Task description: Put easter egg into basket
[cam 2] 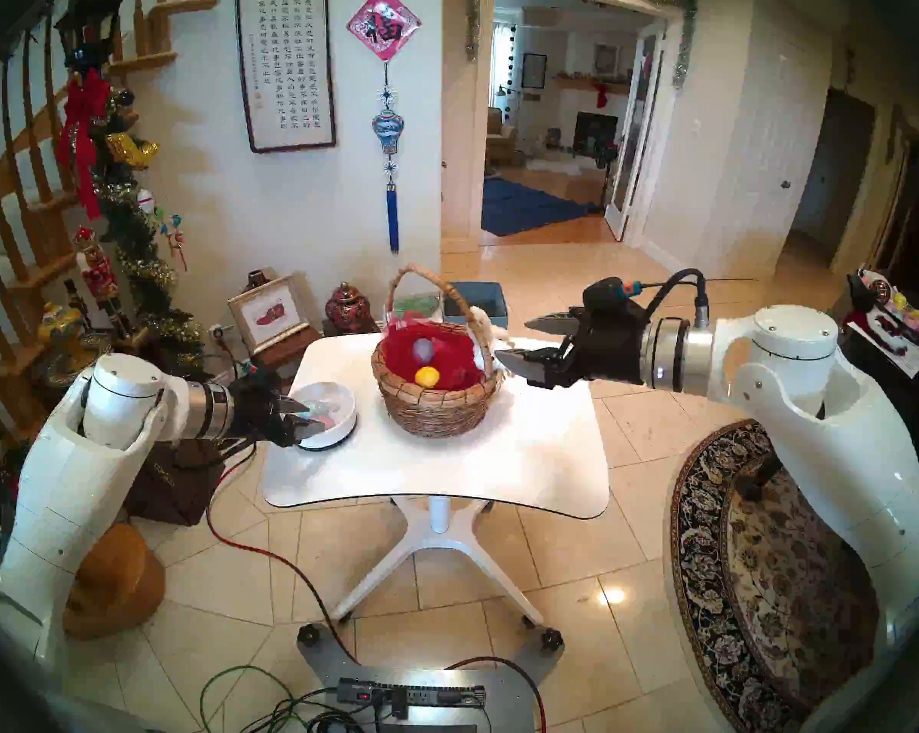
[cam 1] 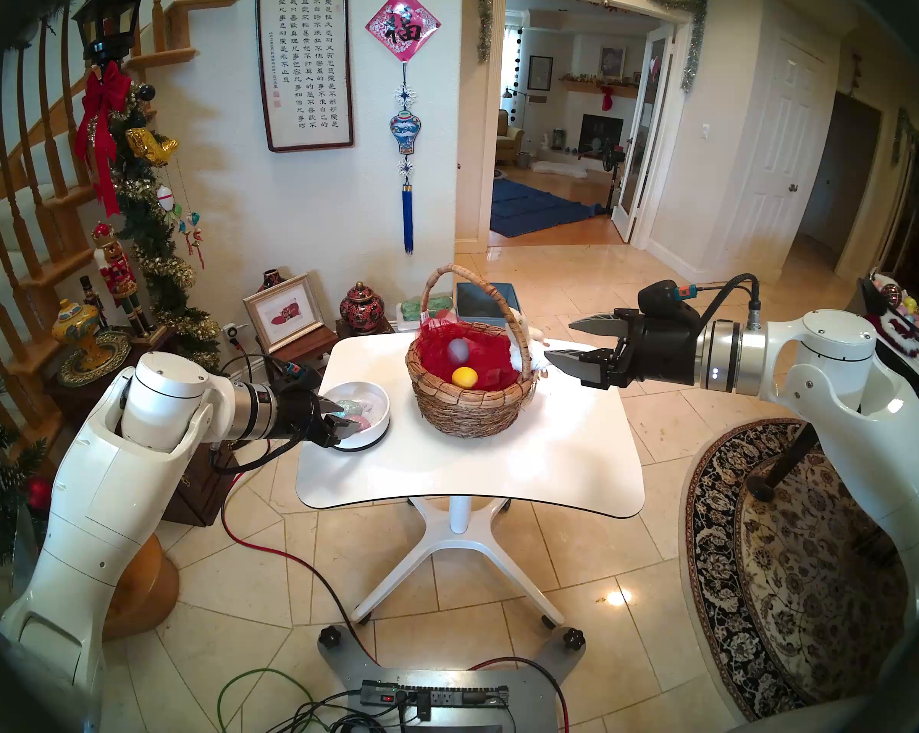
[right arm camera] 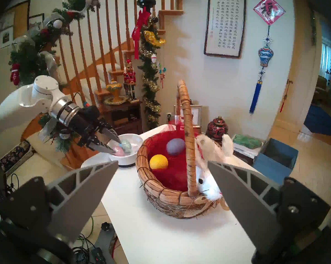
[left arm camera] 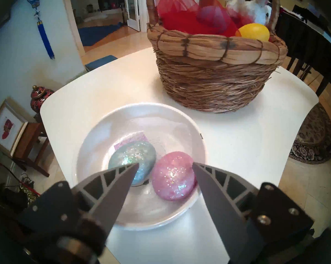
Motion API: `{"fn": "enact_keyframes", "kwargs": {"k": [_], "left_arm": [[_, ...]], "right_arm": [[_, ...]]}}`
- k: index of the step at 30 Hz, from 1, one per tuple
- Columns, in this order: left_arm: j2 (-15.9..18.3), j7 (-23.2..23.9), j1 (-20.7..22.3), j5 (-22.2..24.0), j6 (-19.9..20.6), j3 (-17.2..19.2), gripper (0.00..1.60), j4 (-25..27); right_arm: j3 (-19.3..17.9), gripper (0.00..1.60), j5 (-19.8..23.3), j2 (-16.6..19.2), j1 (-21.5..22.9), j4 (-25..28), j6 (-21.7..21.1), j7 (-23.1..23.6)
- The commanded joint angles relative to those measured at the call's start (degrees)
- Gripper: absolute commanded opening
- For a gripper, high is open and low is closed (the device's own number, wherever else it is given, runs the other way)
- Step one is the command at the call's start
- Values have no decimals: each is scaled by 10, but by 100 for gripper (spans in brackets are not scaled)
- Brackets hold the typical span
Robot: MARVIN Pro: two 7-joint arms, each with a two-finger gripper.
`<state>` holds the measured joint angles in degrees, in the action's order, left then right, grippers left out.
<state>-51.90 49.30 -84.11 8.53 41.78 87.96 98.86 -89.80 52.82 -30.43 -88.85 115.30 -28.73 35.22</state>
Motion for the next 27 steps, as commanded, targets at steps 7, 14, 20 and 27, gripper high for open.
{"fn": "enact_keyframes", "kwargs": {"k": [7,14,20,27], "left_arm": [[5,14,5,7,-2,-2,121,2],[6,18,3,7,-1,-4,123,2],[8,18,6,2,5,-11,119,-3],[9,17,13,1,9,-18,116,-14]], "right_arm": [[-3,160,-1,1,3,0,2,-1],[-3,160,-1,1,3,0,3,-1],[-3,160,-1,1,3,0,3,-2],[-3,160,0,2,3,0,3,-2]]}}
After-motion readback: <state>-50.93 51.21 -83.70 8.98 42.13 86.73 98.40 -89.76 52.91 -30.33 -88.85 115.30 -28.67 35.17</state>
